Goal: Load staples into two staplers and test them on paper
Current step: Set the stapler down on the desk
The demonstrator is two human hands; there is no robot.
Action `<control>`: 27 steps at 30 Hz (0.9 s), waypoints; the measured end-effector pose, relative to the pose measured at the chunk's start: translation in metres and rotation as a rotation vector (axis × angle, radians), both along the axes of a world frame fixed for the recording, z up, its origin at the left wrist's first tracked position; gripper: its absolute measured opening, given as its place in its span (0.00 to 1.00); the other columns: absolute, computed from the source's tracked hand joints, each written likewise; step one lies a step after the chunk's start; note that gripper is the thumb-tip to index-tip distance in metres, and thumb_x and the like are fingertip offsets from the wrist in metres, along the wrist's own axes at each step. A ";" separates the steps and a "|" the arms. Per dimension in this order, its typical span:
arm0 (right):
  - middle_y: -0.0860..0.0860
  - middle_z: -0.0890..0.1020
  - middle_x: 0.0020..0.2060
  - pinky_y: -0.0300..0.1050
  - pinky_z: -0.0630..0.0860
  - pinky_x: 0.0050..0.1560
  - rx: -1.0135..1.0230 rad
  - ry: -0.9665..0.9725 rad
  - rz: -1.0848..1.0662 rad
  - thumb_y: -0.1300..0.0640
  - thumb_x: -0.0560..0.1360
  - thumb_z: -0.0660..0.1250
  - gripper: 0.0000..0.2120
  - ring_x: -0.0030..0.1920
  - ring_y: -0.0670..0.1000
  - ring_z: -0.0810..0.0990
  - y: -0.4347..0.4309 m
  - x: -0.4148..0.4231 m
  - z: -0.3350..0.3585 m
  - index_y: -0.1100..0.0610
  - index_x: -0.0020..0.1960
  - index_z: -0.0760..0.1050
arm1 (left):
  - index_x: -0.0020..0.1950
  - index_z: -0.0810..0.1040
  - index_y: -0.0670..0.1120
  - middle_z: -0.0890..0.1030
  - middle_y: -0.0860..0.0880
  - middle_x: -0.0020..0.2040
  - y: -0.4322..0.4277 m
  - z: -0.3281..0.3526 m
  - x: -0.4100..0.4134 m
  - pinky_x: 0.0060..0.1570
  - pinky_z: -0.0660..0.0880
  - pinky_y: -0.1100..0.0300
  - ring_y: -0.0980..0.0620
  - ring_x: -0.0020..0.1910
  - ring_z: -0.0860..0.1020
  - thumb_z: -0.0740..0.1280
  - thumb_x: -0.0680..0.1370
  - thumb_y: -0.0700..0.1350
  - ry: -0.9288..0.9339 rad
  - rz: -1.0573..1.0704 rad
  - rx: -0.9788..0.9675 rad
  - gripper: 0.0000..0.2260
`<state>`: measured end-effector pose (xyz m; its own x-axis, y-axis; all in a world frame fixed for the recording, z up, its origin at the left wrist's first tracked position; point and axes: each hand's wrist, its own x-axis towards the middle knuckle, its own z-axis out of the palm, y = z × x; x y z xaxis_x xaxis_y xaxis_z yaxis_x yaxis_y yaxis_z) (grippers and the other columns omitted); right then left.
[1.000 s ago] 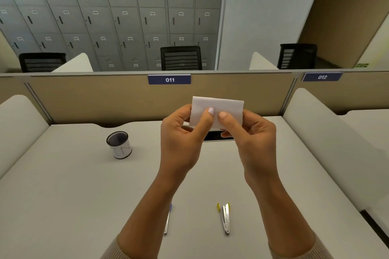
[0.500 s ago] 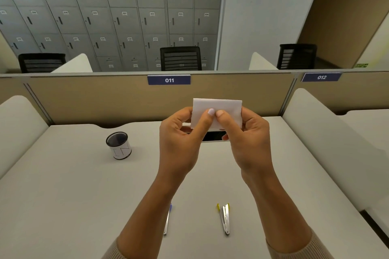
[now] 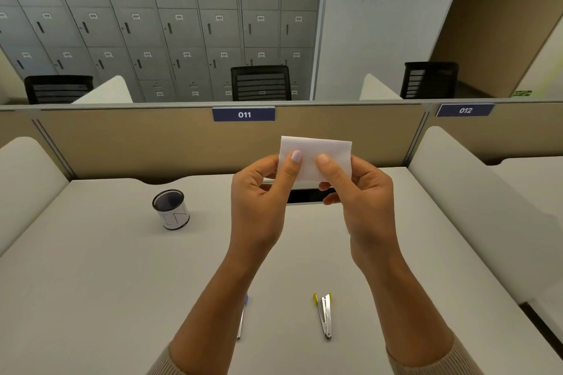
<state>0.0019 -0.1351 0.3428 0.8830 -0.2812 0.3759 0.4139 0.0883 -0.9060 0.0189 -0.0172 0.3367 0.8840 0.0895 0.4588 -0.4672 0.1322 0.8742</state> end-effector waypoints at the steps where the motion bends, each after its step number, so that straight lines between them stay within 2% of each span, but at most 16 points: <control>1: 0.39 0.84 0.36 0.29 0.76 0.34 -0.003 -0.007 0.000 0.52 0.72 0.70 0.03 0.39 0.42 0.83 0.000 0.000 0.000 0.45 0.44 0.80 | 0.51 0.83 0.46 0.85 0.56 0.41 0.000 -0.001 0.000 0.37 0.76 0.71 0.57 0.44 0.83 0.66 0.75 0.52 -0.004 0.003 0.003 0.12; 6: 0.37 0.83 0.34 0.28 0.75 0.34 -0.049 -0.005 0.000 0.56 0.75 0.69 0.05 0.38 0.39 0.83 0.000 0.004 -0.008 0.46 0.45 0.79 | 0.47 0.82 0.53 0.85 0.59 0.41 0.000 -0.007 0.000 0.39 0.77 0.70 0.57 0.45 0.84 0.67 0.74 0.52 0.005 0.005 0.028 0.07; 11: 0.36 0.82 0.35 0.28 0.76 0.34 -0.054 0.046 0.014 0.52 0.74 0.69 0.03 0.40 0.37 0.82 0.002 0.008 -0.016 0.45 0.46 0.77 | 0.49 0.82 0.52 0.85 0.58 0.41 0.002 -0.015 0.001 0.39 0.76 0.70 0.58 0.44 0.83 0.66 0.75 0.52 0.033 0.027 0.058 0.09; 15: 0.41 0.80 0.48 0.32 0.78 0.39 -0.049 0.084 -0.099 0.43 0.68 0.70 0.18 0.47 0.42 0.82 0.003 0.007 -0.022 0.43 0.56 0.73 | 0.49 0.82 0.52 0.85 0.53 0.46 0.005 -0.025 0.003 0.41 0.80 0.64 0.56 0.49 0.83 0.65 0.76 0.53 -0.022 0.136 0.156 0.08; 18: 0.43 0.77 0.52 0.34 0.78 0.43 -0.103 0.022 -0.286 0.43 0.68 0.73 0.25 0.51 0.46 0.79 0.005 0.002 -0.029 0.48 0.62 0.70 | 0.51 0.83 0.46 0.84 0.50 0.48 0.005 -0.035 0.007 0.38 0.80 0.60 0.53 0.46 0.82 0.66 0.79 0.52 -0.143 0.321 0.303 0.12; 20: 0.40 0.80 0.52 0.37 0.78 0.46 -0.185 -0.021 -0.303 0.42 0.70 0.72 0.22 0.53 0.46 0.80 0.008 -0.002 -0.033 0.48 0.60 0.73 | 0.53 0.84 0.44 0.84 0.50 0.49 0.005 -0.042 0.009 0.37 0.77 0.63 0.55 0.45 0.80 0.65 0.79 0.52 -0.249 0.451 0.437 0.14; 22: 0.40 0.84 0.50 0.40 0.78 0.49 -0.201 -0.006 -0.213 0.43 0.71 0.71 0.17 0.53 0.45 0.82 0.012 -0.005 -0.037 0.47 0.57 0.78 | 0.57 0.84 0.46 0.84 0.51 0.50 0.005 -0.049 0.010 0.36 0.71 0.68 0.56 0.44 0.78 0.65 0.80 0.53 -0.356 0.562 0.601 0.14; 25: 0.42 0.85 0.50 0.41 0.80 0.53 -0.115 0.029 -0.088 0.46 0.72 0.71 0.13 0.53 0.46 0.84 0.016 -0.006 -0.042 0.45 0.55 0.80 | 0.60 0.82 0.48 0.84 0.50 0.55 0.003 -0.063 0.013 0.38 0.68 0.67 0.52 0.46 0.79 0.65 0.80 0.53 -0.479 0.652 0.829 0.14; 27: 0.42 0.86 0.50 0.40 0.81 0.52 -0.054 0.053 -0.061 0.47 0.71 0.72 0.13 0.53 0.46 0.84 0.017 -0.005 -0.044 0.44 0.55 0.80 | 0.61 0.81 0.48 0.83 0.47 0.58 0.002 -0.070 0.015 0.41 0.70 0.65 0.49 0.49 0.80 0.64 0.80 0.54 -0.494 0.657 0.871 0.15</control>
